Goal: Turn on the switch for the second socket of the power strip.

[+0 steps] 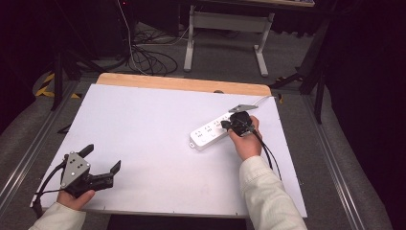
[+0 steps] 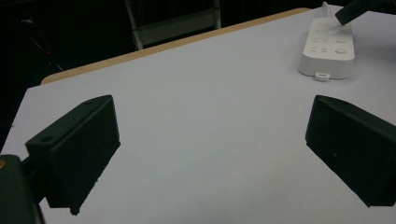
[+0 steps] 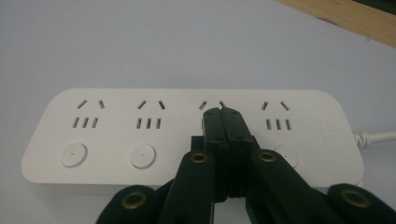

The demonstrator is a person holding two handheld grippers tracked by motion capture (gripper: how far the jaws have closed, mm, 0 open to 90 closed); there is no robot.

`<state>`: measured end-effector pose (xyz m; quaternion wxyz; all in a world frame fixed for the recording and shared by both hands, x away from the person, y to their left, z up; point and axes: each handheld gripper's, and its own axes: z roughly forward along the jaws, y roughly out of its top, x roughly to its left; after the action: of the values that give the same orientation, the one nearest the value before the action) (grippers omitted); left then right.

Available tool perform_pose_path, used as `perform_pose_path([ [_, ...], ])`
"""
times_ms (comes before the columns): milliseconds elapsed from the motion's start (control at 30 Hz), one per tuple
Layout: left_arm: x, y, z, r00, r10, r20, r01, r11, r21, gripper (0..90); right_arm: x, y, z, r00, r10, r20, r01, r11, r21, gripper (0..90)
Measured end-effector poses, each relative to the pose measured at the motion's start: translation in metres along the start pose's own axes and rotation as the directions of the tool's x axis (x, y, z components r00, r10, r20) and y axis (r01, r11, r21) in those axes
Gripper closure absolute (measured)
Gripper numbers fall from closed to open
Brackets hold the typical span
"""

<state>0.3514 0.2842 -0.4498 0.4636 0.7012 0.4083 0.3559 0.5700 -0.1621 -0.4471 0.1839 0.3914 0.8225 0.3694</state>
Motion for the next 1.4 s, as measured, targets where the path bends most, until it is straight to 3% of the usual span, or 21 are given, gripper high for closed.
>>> perform_pose_path([
  [300,-0.0002,0.0,0.0003,1.0,-0.001,0.004,0.001,1.0,0.004,3.4,0.0012,-0.0015,0.0052,1.0,0.009,0.0,-0.009,0.999,0.034,90.0],
  [733,-0.0004,-0.0003,0.0004,1.0,0.003,0.004,-0.003,1.0,0.007,3.4,0.003,-0.0016,0.007,0.9999,0.002,0.011,-0.002,0.999,0.041,90.0],
  [1067,-0.0007,-0.0004,0.0007,1.0,0.003,0.004,-0.003,1.0,0.008,3.4,0.0058,-0.0011,0.0085,0.9995,-0.021,0.025,0.019,0.998,0.057,90.0],
  [1400,-0.0008,-0.0003,0.0006,1.0,0.003,0.004,-0.003,1.0,0.007,3.4,0.007,0.0001,0.0095,0.9993,-0.005,0.037,0.002,0.997,0.074,90.0],
])
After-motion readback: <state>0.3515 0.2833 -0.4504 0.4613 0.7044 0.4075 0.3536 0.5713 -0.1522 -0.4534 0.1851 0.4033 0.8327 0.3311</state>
